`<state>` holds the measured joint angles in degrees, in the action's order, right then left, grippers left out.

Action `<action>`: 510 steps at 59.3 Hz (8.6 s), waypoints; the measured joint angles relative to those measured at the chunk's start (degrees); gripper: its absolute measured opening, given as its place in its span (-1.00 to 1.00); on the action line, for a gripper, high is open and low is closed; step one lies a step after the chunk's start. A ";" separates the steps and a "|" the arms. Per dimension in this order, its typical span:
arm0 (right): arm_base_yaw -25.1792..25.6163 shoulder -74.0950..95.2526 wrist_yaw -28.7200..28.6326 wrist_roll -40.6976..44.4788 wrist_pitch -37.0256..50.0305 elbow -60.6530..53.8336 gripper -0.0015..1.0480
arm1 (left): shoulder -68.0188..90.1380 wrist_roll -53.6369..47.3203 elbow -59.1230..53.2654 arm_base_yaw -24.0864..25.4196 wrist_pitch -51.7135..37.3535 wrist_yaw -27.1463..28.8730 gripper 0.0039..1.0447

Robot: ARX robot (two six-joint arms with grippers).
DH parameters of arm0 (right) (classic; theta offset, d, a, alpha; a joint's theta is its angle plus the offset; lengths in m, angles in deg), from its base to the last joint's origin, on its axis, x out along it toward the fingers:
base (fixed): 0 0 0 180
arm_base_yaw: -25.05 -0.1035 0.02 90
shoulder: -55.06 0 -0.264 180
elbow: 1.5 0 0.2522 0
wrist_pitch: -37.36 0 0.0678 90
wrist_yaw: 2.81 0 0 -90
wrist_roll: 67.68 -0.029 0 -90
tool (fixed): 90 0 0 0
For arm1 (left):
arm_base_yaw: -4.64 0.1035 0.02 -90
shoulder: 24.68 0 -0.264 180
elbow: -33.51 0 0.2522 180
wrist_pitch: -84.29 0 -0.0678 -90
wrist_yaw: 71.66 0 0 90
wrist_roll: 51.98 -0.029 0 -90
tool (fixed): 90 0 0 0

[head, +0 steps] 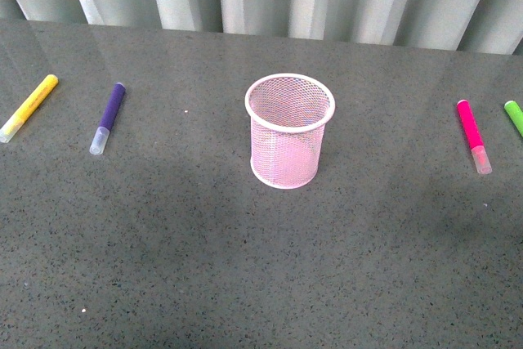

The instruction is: Insert purple and pink pens into pink cup

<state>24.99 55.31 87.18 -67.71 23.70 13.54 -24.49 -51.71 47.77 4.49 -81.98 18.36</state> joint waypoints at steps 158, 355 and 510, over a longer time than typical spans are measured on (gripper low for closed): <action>0.00 -0.02 0.02 -0.02 0.00 0.00 0.87 | 132.34 -3.50 85.26 -2.86 11.80 -3.96 0.88; 0.00 -0.02 0.02 0.00 0.00 0.00 0.87 | 113.48 23.82 43.32 -31.23 -50.45 3.72 0.77; 0.00 -0.02 0.04 0.00 -0.07 0.00 0.87 | 10.60 0.15 -0.02 0.00 -10.97 0.15 -0.94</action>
<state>24.99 55.29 87.22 -67.71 23.63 13.54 -13.89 -51.55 47.74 4.49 -92.95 18.51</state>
